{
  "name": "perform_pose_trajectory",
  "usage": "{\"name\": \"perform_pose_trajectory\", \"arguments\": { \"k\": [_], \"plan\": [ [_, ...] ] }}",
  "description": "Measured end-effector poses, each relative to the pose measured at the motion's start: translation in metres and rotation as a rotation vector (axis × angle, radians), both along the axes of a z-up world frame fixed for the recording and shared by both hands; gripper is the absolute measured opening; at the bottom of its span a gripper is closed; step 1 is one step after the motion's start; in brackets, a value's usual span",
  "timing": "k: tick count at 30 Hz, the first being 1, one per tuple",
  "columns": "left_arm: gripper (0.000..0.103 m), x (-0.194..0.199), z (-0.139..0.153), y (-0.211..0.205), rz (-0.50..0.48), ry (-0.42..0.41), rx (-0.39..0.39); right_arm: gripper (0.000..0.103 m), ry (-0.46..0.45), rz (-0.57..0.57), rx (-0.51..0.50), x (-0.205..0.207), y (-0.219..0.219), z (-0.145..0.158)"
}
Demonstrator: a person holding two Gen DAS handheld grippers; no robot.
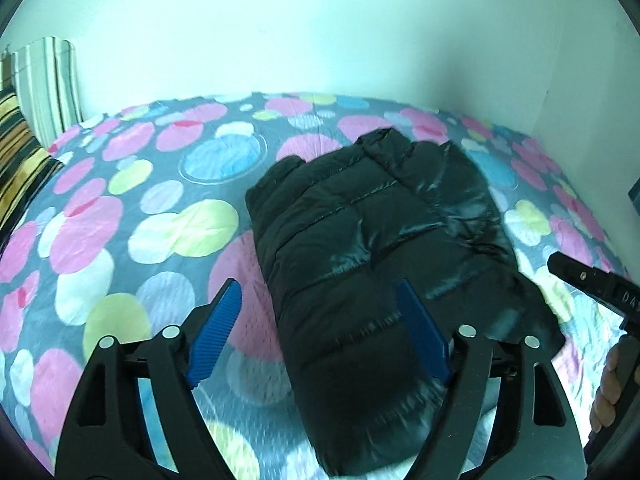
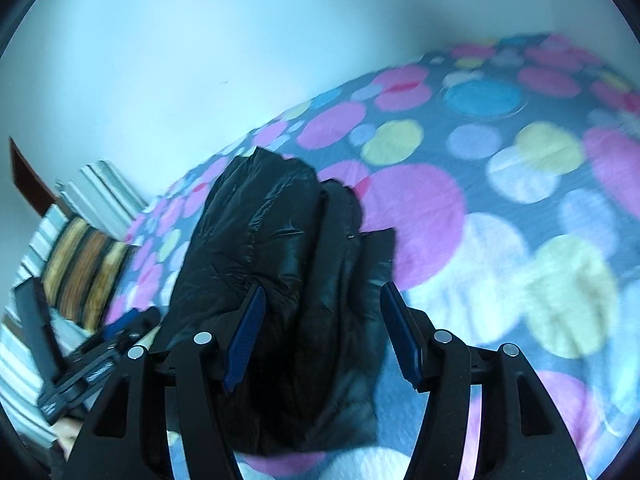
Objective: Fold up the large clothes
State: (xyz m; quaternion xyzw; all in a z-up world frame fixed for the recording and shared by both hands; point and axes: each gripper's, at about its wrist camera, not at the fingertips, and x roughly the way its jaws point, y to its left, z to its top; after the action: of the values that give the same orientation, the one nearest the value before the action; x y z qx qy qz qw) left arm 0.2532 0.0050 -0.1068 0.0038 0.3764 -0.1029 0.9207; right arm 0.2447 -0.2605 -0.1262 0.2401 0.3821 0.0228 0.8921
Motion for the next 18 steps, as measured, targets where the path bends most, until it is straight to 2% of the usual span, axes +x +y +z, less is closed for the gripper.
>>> {"name": "perform_pose_trajectory", "arguments": {
  "k": [3, 7, 18],
  "plan": [
    [0.086, -0.023, 0.014, 0.001, 0.018, -0.041, 0.007, 0.068, -0.019, -0.022, -0.086, -0.018, 0.007, 0.016],
    [0.090, -0.054, 0.030, 0.003, 0.059, -0.100, 0.040, 0.072, -0.067, -0.043, -0.214, -0.044, 0.024, 0.039],
    [0.093, -0.109, 0.049, 0.005, 0.121, -0.153, 0.060, 0.079, -0.135, -0.052, -0.362, -0.096, 0.059, 0.063]
  ]
}}
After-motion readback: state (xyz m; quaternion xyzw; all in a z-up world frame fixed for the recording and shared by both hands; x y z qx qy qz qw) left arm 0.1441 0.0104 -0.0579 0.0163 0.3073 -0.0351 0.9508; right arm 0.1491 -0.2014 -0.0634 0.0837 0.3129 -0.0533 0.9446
